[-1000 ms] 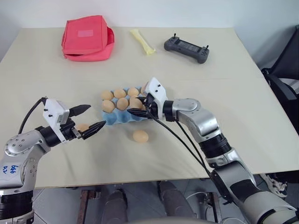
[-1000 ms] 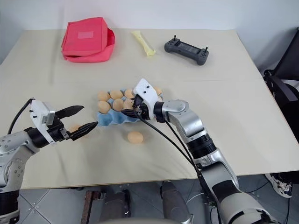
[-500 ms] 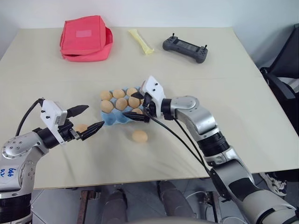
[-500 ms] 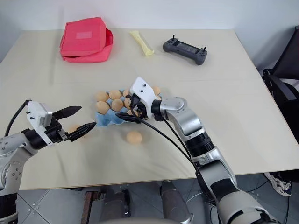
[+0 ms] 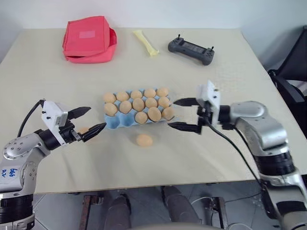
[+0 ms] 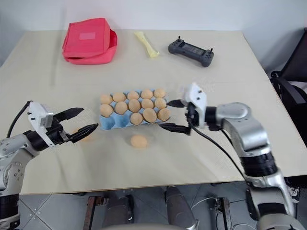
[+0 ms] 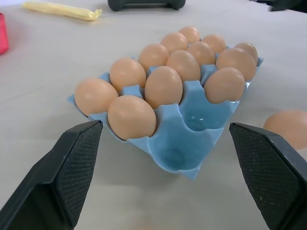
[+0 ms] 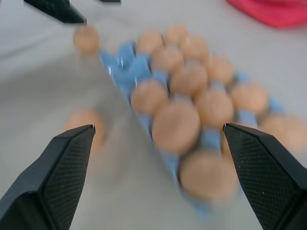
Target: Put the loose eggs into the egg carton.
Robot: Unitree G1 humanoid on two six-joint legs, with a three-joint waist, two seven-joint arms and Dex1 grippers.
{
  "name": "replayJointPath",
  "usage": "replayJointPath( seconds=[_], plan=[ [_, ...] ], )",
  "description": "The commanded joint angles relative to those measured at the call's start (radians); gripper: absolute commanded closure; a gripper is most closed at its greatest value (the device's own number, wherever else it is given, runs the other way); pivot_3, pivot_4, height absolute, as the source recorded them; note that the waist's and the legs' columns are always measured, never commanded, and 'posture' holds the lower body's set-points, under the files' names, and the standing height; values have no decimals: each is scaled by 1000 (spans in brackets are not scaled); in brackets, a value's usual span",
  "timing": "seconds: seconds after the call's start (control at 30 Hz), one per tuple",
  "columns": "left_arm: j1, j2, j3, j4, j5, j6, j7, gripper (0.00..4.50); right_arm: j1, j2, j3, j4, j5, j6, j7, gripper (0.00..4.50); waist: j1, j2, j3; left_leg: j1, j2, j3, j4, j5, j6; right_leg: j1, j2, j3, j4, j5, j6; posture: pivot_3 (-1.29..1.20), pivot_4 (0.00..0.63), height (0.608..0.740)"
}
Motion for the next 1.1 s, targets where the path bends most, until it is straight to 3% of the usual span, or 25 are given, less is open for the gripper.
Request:
replayJointPath(
  seconds=[0.03, 0.2, 0.27, 0.33, 0.6, 0.83, 1.1],
  plan=[
    [1, 29, 22, 1, -5, -19, -25, 0, 64, -88, -64, -90, 55, 16, 61, 30, 1, 0, 0, 0, 0, 0, 0, 0, 0, 0, 0, 0, 0, 0, 0, 0, 150, 740],
    [17, 56, 42, 21, -4, -23, -53, 0, 153, -171, -78, -147, 73, 40, 83, 30, 3, 0, 0, 0, 0, 0, 0, 0, 0, 0, 0, 0, 0, -2, -3, 0, 150, 740],
    [19, 61, 46, 26, -5, -26, -59, 0, 167, -181, -64, -154, 68, 38, 85, 30, 3, 0, 0, 0, 0, 0, 1, 0, 0, 0, 0, 1, 0, -8, -16, 0, 150, 740],
    [23, 63, 50, 24, -7, -26, -61, 0, 160, -172, -33, -152, 53, 32, 81, 30, 3, 0, 0, 0, 0, 0, 1, 0, 0, 0, 0, 1, 0, -8, -15, 0, 150, 740],
    [136, 67, 126, -54, -37, 1, -67, 0, 21, 4, 186, -50, -45, -22, 65, 30, 0, 0, 0, 1, 0, 0, 1, 0, 0, 0, 0, 1, 2, -8, -15, 0, 150, 740],
    [248, 56, 208, -123, -54, 16, -54, 0, -123, 207, 344, 162, -175, -126, 43, 30, 0, 0, 0, 1, 0, 0, 1, 0, 0, 0, 0, 1, 3, -8, -15, 0, 150, 740],
    [318, 27, 245, -197, -75, 28, -12, 0, -178, 304, 383, 302, -257, -207, 43, 30, 1, 0, 0, 1, 0, 0, 1, 0, 0, 0, -1, 0, 4, -8, -15, 0, 150, 740]
  ],
)
